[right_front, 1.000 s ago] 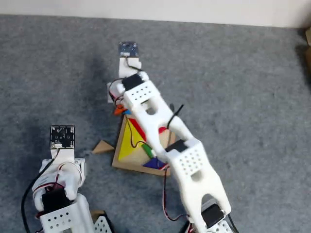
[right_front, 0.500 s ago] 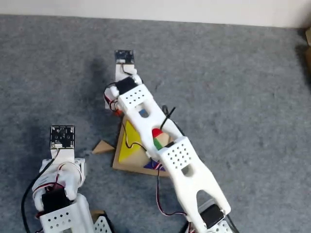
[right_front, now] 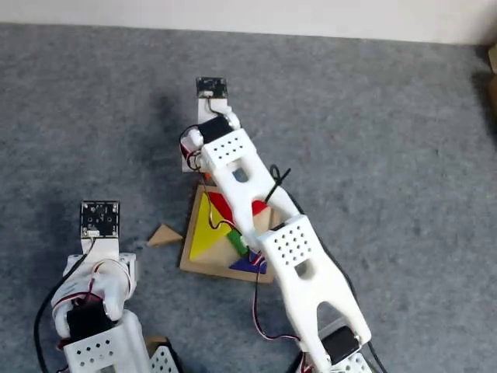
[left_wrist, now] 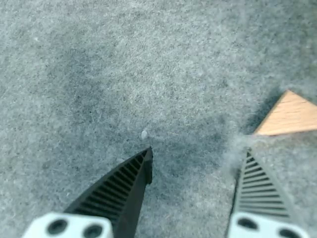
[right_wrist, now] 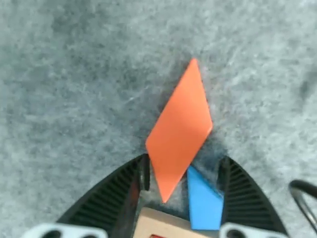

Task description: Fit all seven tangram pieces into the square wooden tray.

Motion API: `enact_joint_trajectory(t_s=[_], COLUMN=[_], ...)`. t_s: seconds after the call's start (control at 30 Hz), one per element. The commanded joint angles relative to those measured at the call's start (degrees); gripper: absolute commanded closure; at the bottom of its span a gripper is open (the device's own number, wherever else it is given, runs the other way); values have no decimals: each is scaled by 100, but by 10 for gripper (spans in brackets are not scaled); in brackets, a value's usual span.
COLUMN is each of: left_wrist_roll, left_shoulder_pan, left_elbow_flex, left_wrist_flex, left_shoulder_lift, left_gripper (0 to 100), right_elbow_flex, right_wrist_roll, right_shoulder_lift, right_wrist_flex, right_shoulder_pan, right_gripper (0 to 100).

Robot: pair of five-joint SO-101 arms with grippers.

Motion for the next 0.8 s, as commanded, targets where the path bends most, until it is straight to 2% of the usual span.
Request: enact_joint_trajectory(t_s=[0.0,0.2,0.37,0.77], left_wrist_roll=[-53,-53,-53,-53], left_shoulder_pan=[-75,-75,-75,-75], left_elbow_flex=[-101,-101,-101,-101], left_wrist_flex=[-18,-18,-18,-18], left_shoulder_lift=[4,4,4,4], left_gripper=[730,730,730,730], right_elbow_flex=[-119,-119,-119,-119], right_wrist_roll=[70,44,-501,-510], right_shoulder_lift=[-453,-163,22,242], right_wrist_flex=[-154,-760,-954,-40], right_shoulder_pan=[31,-40,13,57], right_gripper=[781,781,781,787])
